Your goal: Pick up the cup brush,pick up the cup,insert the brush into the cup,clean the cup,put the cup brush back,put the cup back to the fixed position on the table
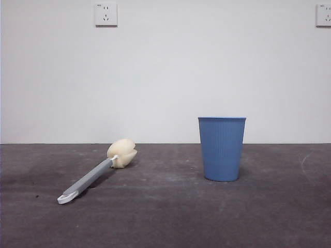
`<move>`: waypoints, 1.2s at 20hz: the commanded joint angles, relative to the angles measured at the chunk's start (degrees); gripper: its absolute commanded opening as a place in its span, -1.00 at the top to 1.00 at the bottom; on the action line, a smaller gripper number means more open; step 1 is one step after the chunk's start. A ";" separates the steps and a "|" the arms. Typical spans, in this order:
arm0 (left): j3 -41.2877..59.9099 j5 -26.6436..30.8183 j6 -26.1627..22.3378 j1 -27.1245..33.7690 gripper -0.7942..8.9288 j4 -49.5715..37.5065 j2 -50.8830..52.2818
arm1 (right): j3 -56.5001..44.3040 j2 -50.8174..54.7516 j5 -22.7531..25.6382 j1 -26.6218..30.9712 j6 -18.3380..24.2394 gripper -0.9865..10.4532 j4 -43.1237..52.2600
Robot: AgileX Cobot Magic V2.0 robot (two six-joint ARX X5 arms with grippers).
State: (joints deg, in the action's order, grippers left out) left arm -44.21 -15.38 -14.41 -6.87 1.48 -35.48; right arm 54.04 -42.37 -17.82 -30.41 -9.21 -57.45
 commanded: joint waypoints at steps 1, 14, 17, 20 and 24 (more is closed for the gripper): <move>5.38 0.07 -1.55 3.32 0.84 -1.66 4.31 | -0.07 0.07 0.15 -0.09 -0.20 0.83 0.07; 44.06 6.86 9.99 6.67 0.84 -11.19 28.11 | -0.07 0.07 0.15 -0.09 -0.20 0.83 0.07; 44.06 7.72 10.25 6.67 0.84 -4.02 30.25 | -0.07 0.07 0.15 -0.07 -0.20 0.83 0.04; 44.06 7.76 11.50 6.67 0.84 7.02 34.82 | -0.07 0.07 0.15 -0.07 -0.20 0.83 0.04; 44.06 7.30 14.25 6.62 0.84 8.74 35.32 | -0.07 0.04 0.15 -0.07 -0.20 0.83 -0.07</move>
State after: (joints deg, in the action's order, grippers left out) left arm -0.97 -8.05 -1.74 -0.38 10.11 -0.30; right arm 54.04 -42.35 -17.80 -30.41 -9.21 -57.54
